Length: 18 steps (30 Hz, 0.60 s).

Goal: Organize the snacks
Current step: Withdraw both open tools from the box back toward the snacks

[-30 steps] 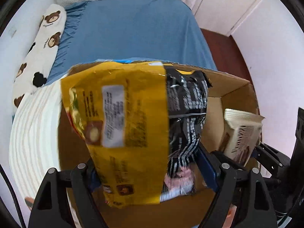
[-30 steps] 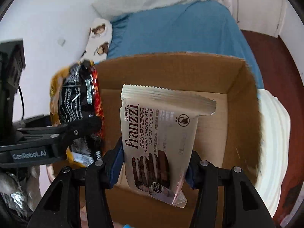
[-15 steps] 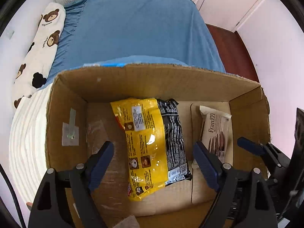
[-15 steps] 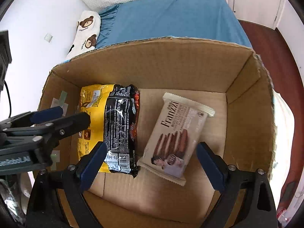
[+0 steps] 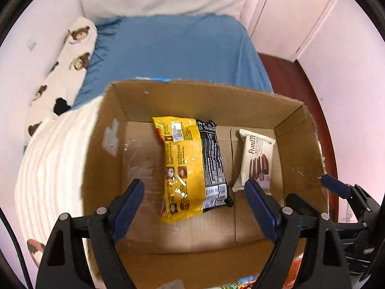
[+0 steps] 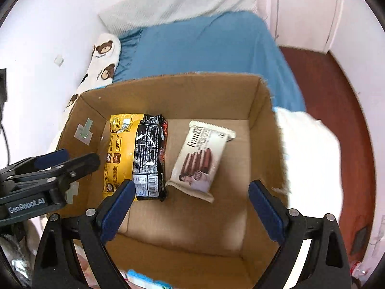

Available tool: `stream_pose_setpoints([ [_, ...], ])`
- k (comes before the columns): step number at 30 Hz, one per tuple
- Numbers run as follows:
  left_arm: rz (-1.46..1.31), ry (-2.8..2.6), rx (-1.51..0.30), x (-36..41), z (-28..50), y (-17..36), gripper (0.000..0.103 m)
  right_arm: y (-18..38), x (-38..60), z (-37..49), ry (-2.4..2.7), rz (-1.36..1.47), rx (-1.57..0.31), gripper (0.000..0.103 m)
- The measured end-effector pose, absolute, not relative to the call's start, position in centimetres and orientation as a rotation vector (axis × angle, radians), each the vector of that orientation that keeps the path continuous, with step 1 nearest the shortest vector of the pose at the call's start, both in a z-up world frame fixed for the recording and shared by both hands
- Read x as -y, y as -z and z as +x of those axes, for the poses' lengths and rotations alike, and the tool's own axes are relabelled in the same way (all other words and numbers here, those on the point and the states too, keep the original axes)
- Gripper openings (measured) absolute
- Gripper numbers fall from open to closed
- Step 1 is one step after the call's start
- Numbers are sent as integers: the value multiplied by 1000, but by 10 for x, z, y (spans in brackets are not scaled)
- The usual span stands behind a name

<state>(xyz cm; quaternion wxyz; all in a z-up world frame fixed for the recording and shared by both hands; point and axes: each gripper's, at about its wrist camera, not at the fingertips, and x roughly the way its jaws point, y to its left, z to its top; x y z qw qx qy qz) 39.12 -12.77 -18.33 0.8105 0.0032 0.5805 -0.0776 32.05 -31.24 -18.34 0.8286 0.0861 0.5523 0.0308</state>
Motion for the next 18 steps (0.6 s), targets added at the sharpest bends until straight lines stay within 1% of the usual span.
stream_pose_setpoints([
  [10, 38, 151, -1106, 114, 321, 132, 85, 135, 295, 249, -40, 175, -1044, 97],
  [18, 17, 160, -1069, 103, 280, 114, 85, 116, 284, 199, -52, 227, -999, 97],
])
